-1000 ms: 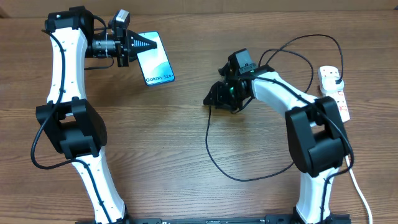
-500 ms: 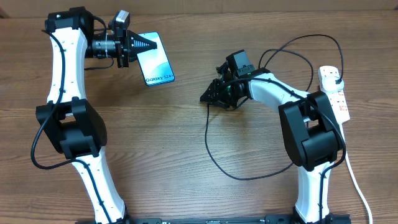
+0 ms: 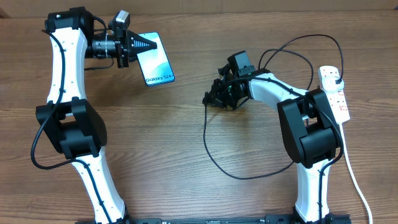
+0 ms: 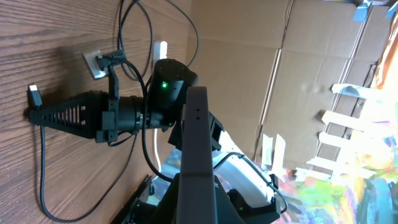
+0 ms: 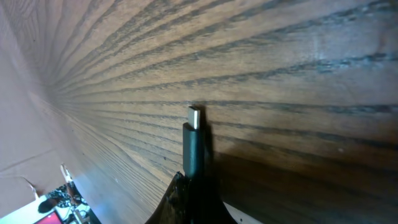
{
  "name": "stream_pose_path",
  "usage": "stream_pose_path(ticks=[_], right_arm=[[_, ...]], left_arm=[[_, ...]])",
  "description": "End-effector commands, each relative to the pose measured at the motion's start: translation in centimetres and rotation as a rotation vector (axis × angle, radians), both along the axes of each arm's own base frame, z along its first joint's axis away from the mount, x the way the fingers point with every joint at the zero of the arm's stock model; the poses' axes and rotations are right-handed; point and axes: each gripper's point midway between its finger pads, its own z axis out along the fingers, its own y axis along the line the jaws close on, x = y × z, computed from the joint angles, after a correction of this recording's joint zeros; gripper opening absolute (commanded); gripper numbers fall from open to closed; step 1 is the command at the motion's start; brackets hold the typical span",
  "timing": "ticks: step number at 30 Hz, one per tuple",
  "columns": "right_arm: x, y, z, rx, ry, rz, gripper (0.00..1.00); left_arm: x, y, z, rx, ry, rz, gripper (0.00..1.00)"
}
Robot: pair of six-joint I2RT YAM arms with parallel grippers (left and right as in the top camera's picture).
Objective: Plug charger to phone and switch on socket
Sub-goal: 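Grasp the black cable's USB-C plug with the right gripper, then lift the plug and bring it below the phone's bottom edge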
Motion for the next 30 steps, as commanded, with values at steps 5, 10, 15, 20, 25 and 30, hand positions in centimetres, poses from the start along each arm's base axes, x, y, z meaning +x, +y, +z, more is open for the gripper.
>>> stream_pose_path(ticks=[5, 10, 15, 20, 25, 30], right_arm=[[-0.2, 0.4, 2.6, 0.039, -0.092, 0.098, 0.04], [-0.2, 0.7, 10.1, 0.11, -0.251, 0.155, 0.04], [-1.1, -0.7, 18.5, 0.174, -0.403, 0.162, 0.04], [-3.8, -2.7, 24.6, 0.21, -0.493, 0.169, 0.04], [-7.3, -3.4, 28.9, 0.236, -0.569, 0.214, 0.04], [-10.6, -4.2, 31.3, 0.251, -0.584, 0.221, 0.04]], left_arm=[[-0.6, -0.4, 2.9, -0.023, -0.077, -0.006, 0.04], [-0.6, -0.4, 2.5, -0.001, -0.078, -0.01, 0.04], [-0.8, -0.2, 1.1, 0.08, -0.064, -0.018, 0.04], [-1.1, -0.5, 1.2, 0.082, -0.109, -0.039, 0.04], [-2.0, -1.9, 1.2, 0.082, -0.14, -0.089, 0.04], [-2.5, -4.1, 2.0, 0.034, -0.193, -0.137, 0.04]])
